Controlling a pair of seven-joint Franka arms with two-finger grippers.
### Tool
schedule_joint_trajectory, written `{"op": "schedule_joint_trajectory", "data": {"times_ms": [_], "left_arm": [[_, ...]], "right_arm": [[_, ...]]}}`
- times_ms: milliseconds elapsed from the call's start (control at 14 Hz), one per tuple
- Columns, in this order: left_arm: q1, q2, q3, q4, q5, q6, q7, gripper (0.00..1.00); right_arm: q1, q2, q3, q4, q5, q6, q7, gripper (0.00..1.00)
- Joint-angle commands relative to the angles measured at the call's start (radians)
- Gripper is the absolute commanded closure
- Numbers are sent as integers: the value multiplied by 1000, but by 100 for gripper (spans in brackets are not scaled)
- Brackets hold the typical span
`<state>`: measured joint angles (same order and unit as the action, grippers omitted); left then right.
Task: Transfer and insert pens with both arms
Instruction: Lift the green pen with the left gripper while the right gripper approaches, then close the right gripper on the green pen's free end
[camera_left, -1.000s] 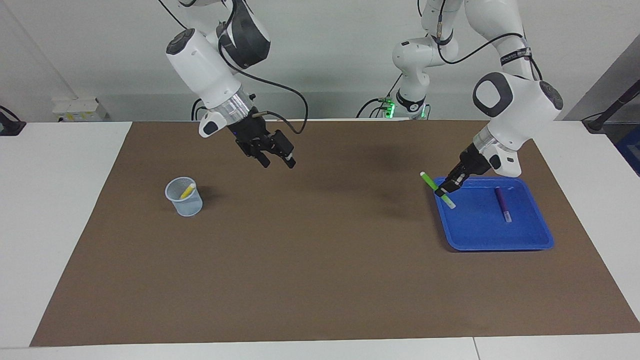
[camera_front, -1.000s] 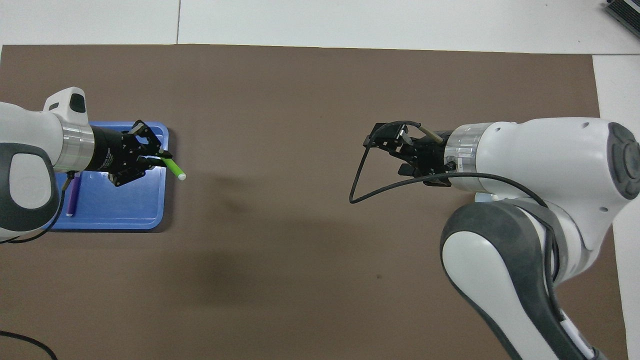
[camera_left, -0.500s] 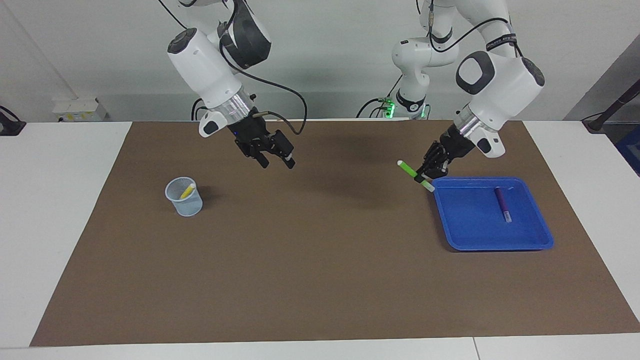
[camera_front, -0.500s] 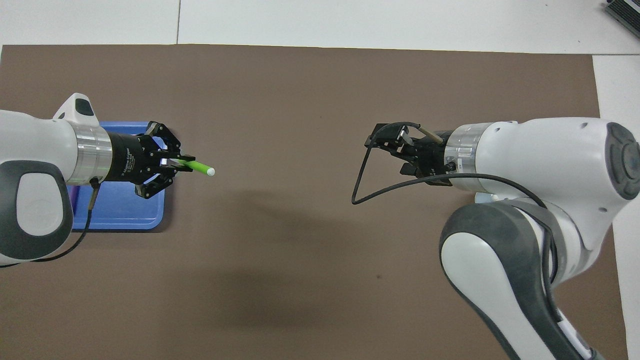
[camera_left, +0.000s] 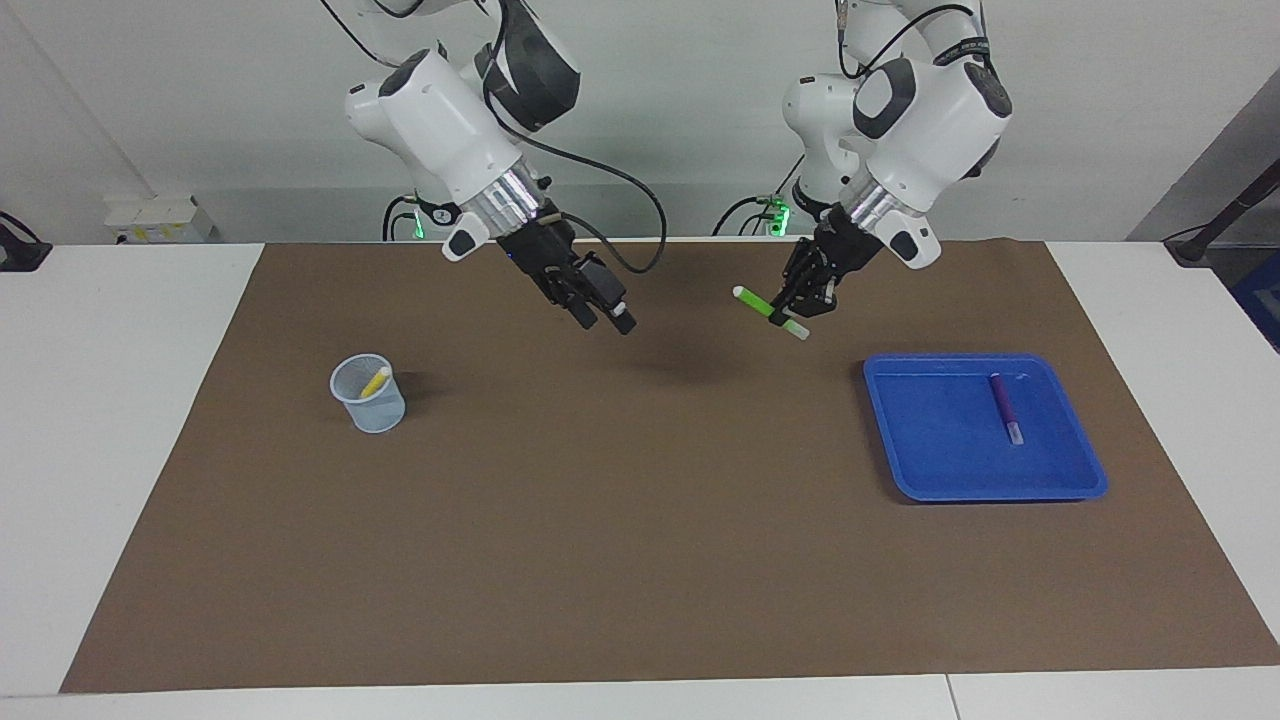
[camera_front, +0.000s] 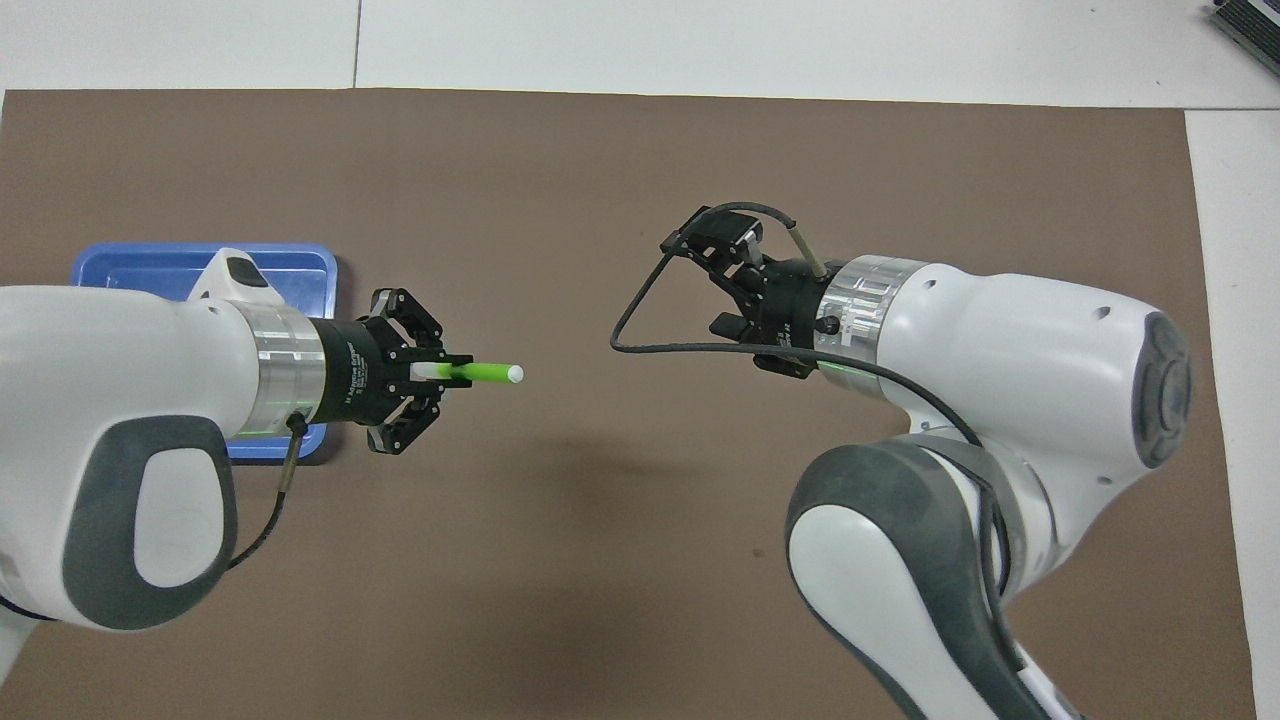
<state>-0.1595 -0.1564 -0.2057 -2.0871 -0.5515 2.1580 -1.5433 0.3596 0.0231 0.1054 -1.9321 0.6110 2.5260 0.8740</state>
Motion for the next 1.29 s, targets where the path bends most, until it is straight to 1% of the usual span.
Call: {"op": "schedule_joint_trajectory", "data": {"times_ms": [0,214,429,500,643,1000,1214], "left_arm": [[-83,-71,14,-88,-25,83,-104,100],[-132,-87,14,-96,-27,117,-201,100],[-155,-97,14,-110,-27,128,-221,100],[-157,-104,14,-117,-27,129,-224,100],[-157,-115,14,-125,-27,143,-236,100],[-161,-126,14,-131,-27,146,-258,100],[-161,-143,14,-145,-27,151,-262,100]], "right_arm": [[62,29,-1,-2,27,76,22,0],[123,38,0,-5,27,108,49,0],[150,26,0,-31,27,99,46,0],[157,21,-1,-34,27,77,43,0],[157,12,-3,-28,23,-8,34,0],[159,-14,-1,-28,21,-67,40,0],[160,-32,0,-28,21,-96,46,6]]}}
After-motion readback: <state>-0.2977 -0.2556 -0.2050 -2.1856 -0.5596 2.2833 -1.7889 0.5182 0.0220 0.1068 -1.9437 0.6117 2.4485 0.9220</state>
